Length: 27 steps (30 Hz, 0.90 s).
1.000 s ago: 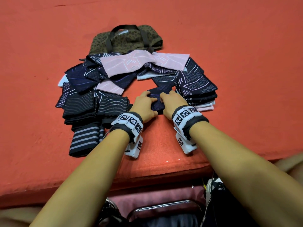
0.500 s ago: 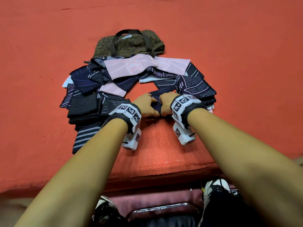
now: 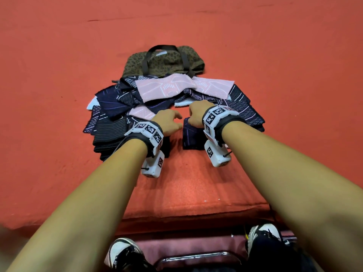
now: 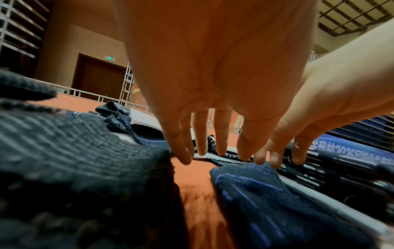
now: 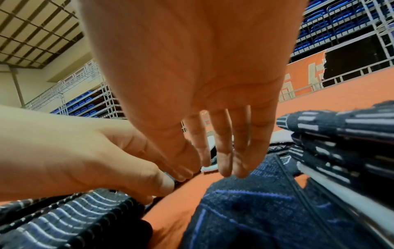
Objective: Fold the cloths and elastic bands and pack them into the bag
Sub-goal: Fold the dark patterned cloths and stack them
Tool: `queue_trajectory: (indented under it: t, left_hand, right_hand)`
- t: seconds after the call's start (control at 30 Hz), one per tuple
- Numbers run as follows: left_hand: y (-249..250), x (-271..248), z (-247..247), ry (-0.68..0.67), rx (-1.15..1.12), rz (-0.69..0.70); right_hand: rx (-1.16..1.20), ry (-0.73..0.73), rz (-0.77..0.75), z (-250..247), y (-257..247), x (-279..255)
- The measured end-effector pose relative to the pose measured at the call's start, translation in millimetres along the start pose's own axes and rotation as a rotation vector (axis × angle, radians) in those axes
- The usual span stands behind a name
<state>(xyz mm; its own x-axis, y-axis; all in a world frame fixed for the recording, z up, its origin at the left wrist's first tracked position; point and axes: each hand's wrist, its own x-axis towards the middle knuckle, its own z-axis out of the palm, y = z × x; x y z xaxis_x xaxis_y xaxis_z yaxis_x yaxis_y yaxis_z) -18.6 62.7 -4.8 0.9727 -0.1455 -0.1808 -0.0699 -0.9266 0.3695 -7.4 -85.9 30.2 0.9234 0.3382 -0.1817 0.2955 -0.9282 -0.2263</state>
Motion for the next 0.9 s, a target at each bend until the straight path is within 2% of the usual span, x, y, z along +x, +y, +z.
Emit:
queue_trajectory:
  t: [0.2, 0.33, 0.73, 0.9]
  left_hand:
    - [1.1, 15.8, 1.6, -0.01, 0.008, 0.007]
    - [0.9, 29.3, 9.2, -0.022, 0.008, -0.002]
    - [21.6, 69.4, 19.4, -0.11, 0.022, 0.008]
    - [26.0, 80.5, 28.7, -0.087, 0.028, 0.048]
  right_hand:
    - [0.017, 0.032, 0.03, 13.1, 7.6, 7.6]
    - [-0.055, -0.03, 0.065, 17.6, 13.6, 14.3]
    - [-0.08, -0.064, 0.149, 13.8, 24.2, 36.0]
    - [-0.104, -0.067, 0.159, 20.6, 25.3, 38.7]
